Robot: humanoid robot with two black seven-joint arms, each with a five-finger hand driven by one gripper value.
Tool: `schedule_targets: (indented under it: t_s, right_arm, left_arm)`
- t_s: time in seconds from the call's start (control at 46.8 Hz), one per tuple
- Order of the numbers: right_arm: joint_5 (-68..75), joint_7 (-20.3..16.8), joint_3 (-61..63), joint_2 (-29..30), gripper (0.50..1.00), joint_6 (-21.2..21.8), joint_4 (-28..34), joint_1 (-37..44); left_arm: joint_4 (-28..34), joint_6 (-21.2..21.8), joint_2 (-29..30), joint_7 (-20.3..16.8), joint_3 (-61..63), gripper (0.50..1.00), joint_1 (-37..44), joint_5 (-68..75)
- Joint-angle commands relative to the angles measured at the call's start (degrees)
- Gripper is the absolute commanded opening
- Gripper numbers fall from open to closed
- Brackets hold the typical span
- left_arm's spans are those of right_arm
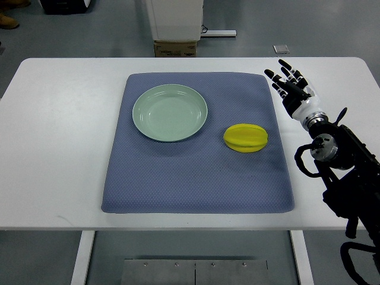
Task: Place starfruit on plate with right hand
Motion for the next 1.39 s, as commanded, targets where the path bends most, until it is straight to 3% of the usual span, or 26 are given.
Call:
schedule_targets:
  t_s: [0.0, 1.368]
  right_arm:
    - [0.0, 0.0, 0.0, 0.0, 1.000, 0.0, 0.0, 0.0]
    - [0.1, -0.2, -1.3, -2.9, 1.000, 0.1, -0.1, 0.9]
  left_arm:
    - [0.0, -0.1, 0.0, 0.0, 0.0, 1.000, 0.1, 0.1]
    - [0.0, 0.0, 0.0, 0.0, -0.1, 1.000, 1.0, -0.1]
